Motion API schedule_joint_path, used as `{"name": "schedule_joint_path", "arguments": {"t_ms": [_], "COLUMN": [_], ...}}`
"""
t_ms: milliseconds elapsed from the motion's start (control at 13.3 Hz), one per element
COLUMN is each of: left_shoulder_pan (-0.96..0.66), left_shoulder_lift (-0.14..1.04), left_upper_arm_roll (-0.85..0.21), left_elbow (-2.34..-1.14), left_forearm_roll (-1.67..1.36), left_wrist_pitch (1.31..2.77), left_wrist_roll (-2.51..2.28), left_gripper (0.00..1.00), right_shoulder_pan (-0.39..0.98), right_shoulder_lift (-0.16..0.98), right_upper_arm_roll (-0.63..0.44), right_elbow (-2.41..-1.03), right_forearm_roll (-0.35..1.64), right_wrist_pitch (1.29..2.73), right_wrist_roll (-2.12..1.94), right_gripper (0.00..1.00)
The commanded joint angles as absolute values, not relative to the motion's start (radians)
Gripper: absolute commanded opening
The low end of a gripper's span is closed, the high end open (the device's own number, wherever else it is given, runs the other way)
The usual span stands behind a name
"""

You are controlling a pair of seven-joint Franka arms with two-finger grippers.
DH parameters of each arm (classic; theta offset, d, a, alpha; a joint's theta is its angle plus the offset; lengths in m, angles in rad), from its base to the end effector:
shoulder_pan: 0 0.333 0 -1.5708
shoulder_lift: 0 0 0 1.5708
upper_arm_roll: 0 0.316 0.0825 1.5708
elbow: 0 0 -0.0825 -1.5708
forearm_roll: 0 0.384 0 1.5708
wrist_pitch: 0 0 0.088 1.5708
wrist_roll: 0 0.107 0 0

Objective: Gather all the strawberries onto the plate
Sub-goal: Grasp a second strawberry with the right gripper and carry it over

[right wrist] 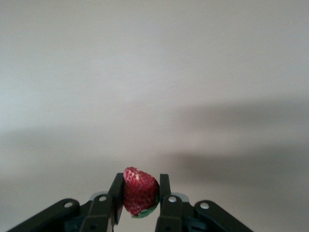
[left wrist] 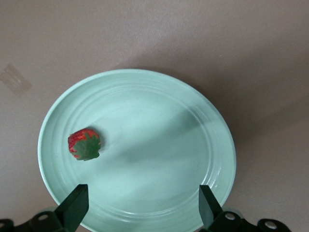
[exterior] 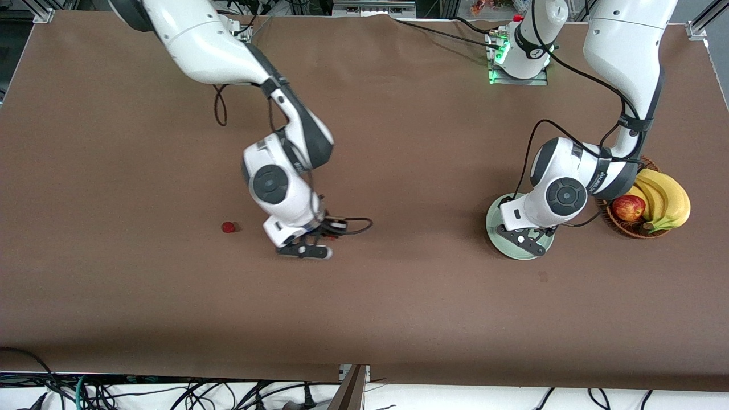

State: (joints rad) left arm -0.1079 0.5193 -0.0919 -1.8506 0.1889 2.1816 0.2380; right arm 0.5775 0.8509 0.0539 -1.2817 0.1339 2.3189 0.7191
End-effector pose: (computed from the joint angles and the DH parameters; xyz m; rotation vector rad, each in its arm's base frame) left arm 0.6119 -0.1140 0.2285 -2.9193 0.8281 0.2822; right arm 0.6244 0.4461 0.2566 -2.8974 0.2789 -0.0802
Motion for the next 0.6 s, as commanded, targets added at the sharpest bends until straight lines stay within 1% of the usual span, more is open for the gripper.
{"name": "schedule_joint_path", "arguments": {"t_ms": [0,225,375,525], "left_shoulder_pan": [-0.103,-0.106,-0.118,-0.12], "left_shoulder_lift": [0.497,0.491,0.489,0.488], "left_upper_arm_roll": [-0.098,-0.1,-0.101,-0.124], "left_elbow": [-1.845,-1.821,-1.821,-1.819], "left_forearm_roll": [0.113,-0.009,-0.075,-0.078], "left_wrist_pitch": [2.175,2.148,2.148,2.148], "left_wrist_roll": [0.239,0.235,0.215,0.149], "left_gripper": [1.0,1.0,1.0,1.0], "right_shoulder_pan": [0.665,0.747,0.779,0.814], "right_shoulder_lift": [0.923,0.988,1.018,1.043], "right_upper_arm_roll": [0.044,0.044,0.044,0.043], "right_elbow": [-1.212,-1.138,-1.126,-1.126], "right_forearm_roll": [0.15,0.15,0.15,0.15], "right_wrist_pitch": [2.434,2.476,2.54,2.595], "right_wrist_roll": [0.915,1.021,1.086,1.108], "right_gripper": [0.2,0.21,0.21,0.21]}}
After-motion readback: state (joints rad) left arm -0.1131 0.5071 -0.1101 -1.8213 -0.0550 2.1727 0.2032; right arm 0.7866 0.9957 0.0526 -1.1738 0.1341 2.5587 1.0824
